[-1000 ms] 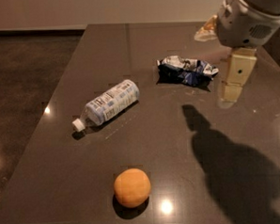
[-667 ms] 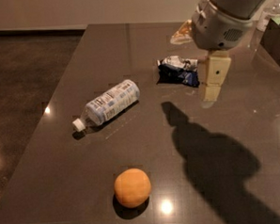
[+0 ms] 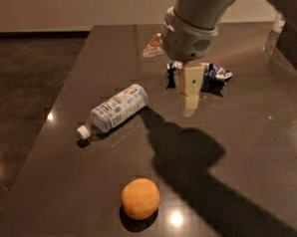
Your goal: Place blue plastic bottle upright
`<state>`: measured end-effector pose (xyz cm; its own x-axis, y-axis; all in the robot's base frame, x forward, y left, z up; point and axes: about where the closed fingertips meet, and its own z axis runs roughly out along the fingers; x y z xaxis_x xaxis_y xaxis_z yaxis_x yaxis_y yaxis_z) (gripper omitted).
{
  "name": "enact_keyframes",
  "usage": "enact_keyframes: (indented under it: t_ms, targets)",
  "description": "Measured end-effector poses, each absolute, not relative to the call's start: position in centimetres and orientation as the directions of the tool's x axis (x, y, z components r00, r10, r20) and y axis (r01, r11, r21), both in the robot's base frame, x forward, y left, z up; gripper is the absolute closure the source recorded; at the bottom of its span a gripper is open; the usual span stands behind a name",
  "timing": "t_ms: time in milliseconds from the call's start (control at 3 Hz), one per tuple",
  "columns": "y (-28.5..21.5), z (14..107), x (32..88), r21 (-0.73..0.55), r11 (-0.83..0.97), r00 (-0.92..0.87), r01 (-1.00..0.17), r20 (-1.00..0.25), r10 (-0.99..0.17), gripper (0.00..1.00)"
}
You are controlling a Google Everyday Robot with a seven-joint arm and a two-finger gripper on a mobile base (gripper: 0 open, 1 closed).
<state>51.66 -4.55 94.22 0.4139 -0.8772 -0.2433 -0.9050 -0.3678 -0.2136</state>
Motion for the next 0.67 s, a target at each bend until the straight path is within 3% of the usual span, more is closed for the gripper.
enact_keyframes:
  t_ms: [667]
  targets:
    - [2.2,91.7,52.6,-0.158,-0.504,0.528,-0.849,-0.242,-0.814,0.0]
